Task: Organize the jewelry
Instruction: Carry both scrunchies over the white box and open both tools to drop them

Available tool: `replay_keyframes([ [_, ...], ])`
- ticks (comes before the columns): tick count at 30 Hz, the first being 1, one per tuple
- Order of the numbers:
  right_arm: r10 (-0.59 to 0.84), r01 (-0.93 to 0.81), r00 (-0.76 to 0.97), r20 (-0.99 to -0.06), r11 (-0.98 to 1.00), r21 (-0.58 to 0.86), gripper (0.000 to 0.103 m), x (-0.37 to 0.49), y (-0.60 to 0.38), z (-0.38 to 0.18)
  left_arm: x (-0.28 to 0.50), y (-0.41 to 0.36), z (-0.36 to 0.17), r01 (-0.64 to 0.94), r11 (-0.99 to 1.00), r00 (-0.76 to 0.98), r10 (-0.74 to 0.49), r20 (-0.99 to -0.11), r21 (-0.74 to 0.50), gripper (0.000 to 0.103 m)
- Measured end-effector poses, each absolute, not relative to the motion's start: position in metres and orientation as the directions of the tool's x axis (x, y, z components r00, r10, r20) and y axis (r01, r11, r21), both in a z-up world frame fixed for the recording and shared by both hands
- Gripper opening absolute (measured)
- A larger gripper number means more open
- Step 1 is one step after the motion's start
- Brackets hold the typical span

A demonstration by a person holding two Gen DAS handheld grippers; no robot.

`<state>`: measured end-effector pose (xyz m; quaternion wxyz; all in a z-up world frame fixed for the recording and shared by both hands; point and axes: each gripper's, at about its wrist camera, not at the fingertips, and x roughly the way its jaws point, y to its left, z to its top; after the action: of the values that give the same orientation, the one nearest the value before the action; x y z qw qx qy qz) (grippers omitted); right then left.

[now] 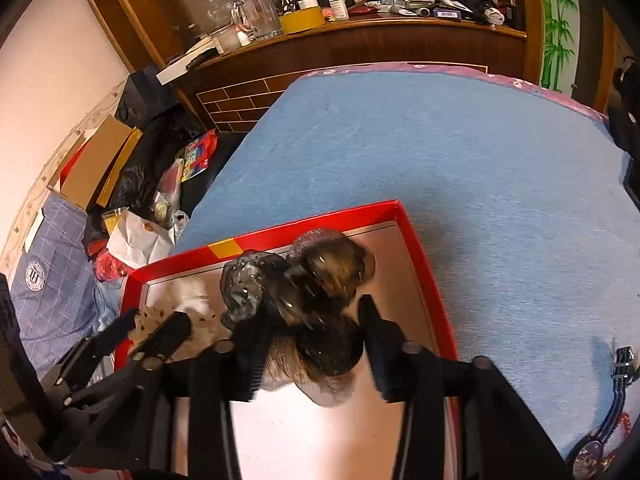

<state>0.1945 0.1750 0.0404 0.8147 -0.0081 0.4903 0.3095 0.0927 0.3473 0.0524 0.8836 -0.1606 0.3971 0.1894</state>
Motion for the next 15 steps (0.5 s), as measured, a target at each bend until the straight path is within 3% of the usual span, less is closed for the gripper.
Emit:
replay_keyframes([
  [10,0.571,-0.517,0.354,-0.741,0.779,0.353,0.057,0.163,0.108,0.077,0.055,0.299,0.079,-0.397,0.906,0.7,0.195,-0.687,-0.147,0.071],
  [13,0.588,-0.522,0.379,-0.714,0.773,0.36,0.057,0.143,0.078,0.089,0.057,0.265,0.079,-0.336,0.936,0.724,0.185,-0.665,-0.106,0.08],
  [15,0.592,-0.517,0.403,-0.698,0.777,0.36,0.057,0.127,0.046,0.096,0.066,0.243,0.072,-0.309,0.95,0.71,0.199,-0.676,-0.045,0.081],
])
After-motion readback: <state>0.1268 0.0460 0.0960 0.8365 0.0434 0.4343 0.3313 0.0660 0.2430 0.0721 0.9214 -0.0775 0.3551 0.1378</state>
